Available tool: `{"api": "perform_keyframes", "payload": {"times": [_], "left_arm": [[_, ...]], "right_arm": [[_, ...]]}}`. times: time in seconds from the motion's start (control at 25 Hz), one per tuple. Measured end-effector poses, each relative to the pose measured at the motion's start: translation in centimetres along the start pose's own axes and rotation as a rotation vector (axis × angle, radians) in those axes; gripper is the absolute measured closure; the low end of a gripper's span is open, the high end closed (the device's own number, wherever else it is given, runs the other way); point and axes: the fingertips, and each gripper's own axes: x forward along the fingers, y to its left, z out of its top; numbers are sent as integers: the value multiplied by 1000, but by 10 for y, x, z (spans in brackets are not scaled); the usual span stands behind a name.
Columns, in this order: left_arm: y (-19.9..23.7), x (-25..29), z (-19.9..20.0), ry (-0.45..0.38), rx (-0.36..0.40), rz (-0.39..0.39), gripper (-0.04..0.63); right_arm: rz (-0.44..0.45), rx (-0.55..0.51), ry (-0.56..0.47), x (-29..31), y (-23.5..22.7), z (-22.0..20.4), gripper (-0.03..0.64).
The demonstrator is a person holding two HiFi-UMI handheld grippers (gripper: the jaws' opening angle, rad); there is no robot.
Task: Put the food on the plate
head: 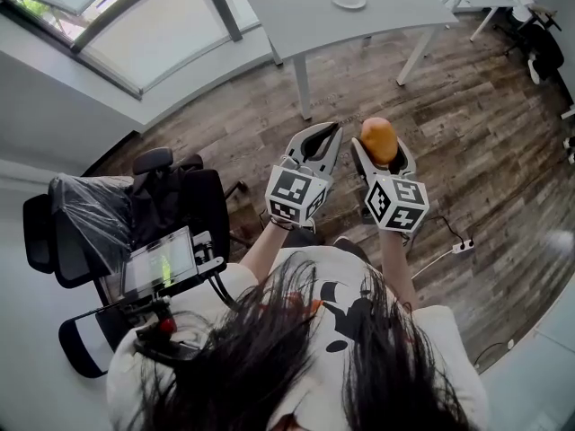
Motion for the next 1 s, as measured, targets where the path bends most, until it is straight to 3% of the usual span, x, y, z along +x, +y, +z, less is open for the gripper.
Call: {"api": "perform_keyframes", "payload": {"times": [0.4,0.68,1.0], "left_arm": [[58,-6,0,6,-28,-31,589],[44,-10,-9,14,-20,-41,589],[56,-19,-19,27,-38,-41,589]], "right_arm": [[-49,0,18,42,32,0,238],[-73,18,8,26,21,-9,238],[-86,29,22,28,29,-21,238]]}}
